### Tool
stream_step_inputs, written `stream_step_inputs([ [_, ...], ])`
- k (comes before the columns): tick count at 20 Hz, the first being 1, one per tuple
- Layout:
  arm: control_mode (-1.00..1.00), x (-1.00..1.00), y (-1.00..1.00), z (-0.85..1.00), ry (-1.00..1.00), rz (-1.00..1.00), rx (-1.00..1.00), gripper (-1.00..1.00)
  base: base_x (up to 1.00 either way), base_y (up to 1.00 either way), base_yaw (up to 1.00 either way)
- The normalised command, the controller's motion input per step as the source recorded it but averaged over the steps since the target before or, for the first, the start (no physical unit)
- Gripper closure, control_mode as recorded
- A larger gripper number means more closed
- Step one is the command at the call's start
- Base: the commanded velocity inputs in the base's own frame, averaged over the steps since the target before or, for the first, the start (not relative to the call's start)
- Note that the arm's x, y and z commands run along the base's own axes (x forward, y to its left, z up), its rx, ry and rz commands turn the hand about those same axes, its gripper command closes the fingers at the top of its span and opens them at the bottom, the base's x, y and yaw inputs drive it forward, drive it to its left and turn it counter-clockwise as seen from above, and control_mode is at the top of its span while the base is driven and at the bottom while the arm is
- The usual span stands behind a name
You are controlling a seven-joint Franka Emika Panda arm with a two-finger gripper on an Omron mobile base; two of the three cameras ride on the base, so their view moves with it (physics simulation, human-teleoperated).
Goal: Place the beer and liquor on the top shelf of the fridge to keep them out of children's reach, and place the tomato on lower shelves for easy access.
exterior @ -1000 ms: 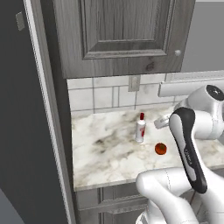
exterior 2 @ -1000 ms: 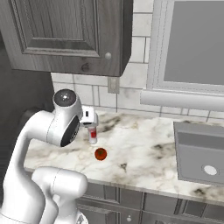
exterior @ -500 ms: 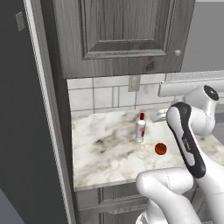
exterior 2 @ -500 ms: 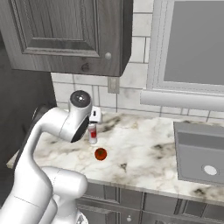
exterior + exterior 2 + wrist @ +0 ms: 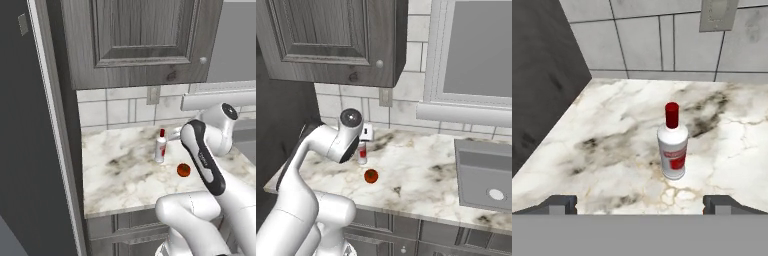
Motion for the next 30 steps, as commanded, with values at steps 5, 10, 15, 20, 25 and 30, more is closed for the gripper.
stream_step_inputs([
  [5, -1.0, 0.43, 0.12, -0.39, 0.0, 0.0, 0.0, -1.0, 0.0, 0.0, 0.0],
  [10, -1.0, 0.39, 0.01, -0.19, 0.0, 0.0, 0.0, -1.0, 0.0, 0.0, 0.0],
  [15, -1.0, 0.34, 0.0, -0.07, 0.0, 0.0, 0.0, -1.0, 0.0, 0.0, 0.0],
  [20, -1.0, 0.32, 0.0, -0.15, 0.0, 0.0, 0.0, -1.0, 0.0, 0.0, 0.0],
  [25, -1.0, 0.3, 0.0, -0.22, 0.0, 0.0, 0.0, -1.0, 0.0, 0.0, 0.0],
  [30, -1.0, 0.31, 0.0, -0.23, 0.0, 0.0, 0.0, -1.0, 0.0, 0.0, 0.0],
])
